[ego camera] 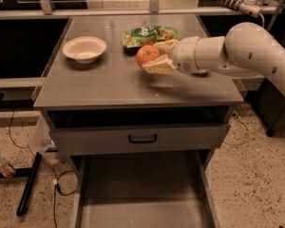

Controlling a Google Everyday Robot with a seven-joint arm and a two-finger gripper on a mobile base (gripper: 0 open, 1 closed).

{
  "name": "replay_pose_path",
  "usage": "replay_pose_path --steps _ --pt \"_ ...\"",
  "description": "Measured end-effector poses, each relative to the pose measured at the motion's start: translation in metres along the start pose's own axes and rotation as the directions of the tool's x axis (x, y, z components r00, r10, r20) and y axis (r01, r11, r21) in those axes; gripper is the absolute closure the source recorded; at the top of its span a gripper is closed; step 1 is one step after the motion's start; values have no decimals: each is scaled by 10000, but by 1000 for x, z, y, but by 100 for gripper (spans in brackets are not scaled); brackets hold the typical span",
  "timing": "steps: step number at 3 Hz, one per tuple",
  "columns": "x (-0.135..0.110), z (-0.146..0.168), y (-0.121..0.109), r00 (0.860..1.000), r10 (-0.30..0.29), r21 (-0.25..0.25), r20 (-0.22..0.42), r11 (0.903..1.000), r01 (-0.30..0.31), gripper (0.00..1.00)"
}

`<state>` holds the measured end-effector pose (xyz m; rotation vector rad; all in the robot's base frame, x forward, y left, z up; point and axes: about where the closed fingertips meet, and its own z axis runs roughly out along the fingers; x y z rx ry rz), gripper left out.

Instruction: Pick orange from middle drawer and place on counter

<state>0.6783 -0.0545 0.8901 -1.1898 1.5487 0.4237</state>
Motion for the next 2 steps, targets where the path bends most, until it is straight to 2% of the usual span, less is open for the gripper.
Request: replay_pose_path --steps 1,2 --pt "9 10 -2 9994 351 -27 18 9994 -351 100" --pt "9 11 -2 9994 354 -30 17 9994 -353 81"
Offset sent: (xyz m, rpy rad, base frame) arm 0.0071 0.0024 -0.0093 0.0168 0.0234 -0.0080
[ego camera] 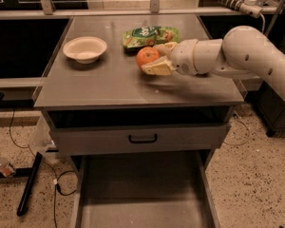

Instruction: Pick orange from middle drawer and place on counter

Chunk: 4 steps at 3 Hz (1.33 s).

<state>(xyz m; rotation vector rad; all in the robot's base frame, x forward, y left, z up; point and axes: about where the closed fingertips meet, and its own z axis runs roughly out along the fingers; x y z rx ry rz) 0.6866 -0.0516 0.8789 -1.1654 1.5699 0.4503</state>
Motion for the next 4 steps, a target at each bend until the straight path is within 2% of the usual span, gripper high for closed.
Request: replay_pose_path --steps 3,4 --pt "0 0 0 10000 0 -1 0 10000 0 12" --pt "0 0 0 10000 0 -2 1 10000 0 0"
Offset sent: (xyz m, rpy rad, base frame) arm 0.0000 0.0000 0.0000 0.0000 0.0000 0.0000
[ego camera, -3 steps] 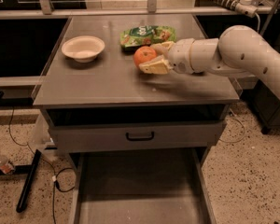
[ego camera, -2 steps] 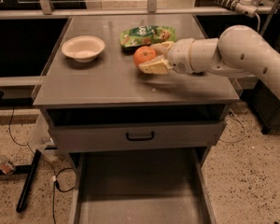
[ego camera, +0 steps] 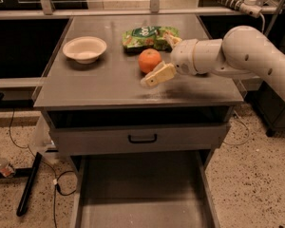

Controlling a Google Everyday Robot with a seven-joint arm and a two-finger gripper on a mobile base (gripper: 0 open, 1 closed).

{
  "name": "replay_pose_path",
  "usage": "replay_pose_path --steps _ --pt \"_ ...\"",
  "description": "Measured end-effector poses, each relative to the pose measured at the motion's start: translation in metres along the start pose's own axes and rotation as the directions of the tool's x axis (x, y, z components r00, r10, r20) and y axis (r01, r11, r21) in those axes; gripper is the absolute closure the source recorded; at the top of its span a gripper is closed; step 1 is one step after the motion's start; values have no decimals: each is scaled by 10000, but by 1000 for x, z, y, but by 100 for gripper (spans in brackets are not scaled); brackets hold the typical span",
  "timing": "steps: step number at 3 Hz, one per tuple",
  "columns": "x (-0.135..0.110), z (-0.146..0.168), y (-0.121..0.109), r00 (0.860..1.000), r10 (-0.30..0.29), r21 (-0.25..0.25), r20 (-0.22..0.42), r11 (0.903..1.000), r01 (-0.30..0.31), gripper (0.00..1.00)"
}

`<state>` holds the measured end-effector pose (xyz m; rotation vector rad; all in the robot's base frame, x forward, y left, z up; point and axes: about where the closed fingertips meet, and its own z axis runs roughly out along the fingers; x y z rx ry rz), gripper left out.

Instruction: Pick orange from middle drawer and place on counter

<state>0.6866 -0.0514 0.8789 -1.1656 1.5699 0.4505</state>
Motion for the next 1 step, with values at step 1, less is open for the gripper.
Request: replay_pose_path --steps 1 --pt "0 0 0 10000 0 0 0 10000 0 0"
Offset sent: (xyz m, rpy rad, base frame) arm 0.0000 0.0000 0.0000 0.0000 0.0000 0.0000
